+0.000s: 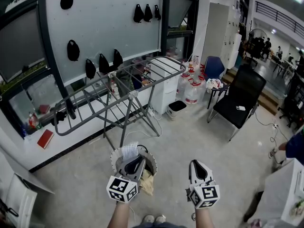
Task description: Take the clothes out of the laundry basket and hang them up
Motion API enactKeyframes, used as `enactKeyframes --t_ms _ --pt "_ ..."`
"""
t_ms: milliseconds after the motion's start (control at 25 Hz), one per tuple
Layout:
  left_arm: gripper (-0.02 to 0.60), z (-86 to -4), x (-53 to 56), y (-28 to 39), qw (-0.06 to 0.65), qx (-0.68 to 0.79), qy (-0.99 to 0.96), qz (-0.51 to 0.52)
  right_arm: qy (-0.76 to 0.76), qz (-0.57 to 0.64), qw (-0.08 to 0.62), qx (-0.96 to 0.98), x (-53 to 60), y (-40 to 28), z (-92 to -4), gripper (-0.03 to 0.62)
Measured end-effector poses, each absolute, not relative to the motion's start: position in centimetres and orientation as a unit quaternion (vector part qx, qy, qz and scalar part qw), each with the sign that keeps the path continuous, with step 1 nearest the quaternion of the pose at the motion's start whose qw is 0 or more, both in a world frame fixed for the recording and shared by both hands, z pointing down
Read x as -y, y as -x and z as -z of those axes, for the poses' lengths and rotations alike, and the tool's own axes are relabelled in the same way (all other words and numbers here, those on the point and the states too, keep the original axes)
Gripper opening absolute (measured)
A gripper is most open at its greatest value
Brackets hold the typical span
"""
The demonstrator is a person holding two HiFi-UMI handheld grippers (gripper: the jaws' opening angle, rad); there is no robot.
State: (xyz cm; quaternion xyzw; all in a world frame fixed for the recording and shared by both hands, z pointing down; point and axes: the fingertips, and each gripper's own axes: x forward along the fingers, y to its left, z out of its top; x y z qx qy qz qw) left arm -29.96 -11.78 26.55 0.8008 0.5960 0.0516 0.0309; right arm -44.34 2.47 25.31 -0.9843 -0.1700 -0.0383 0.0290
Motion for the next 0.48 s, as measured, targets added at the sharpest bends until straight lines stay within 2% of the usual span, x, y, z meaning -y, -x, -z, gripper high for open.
enactKeyframes --t_ms 120,200,280,480 --pt "0.118 -26.66 11.95 29.57 0.034 -0.595 -0.801 -0.056 0.986 0.037 0.035 0.159 -2.32 44.03 -25.47 0.074" --pt "0.147 -26.78 12.06 29.52 0.036 -0.595 -0.801 -0.057 0.986 0.036 0.038 0.156 -2.16 43.96 -25.47 0.115" --pt "0.163 -26.96 12.15 29.54 0.038 -0.595 -0.801 -0.056 0.987 0.035 0.039 0.154 -2.01 43.97 -25.58 0.147" --pt "0.169 -26.66 12.45 29.54 0.035 -0.602 -0.796 -0.054 0.986 0.032 0.043 0.155 -2.37 43.77 -26.16 0.163"
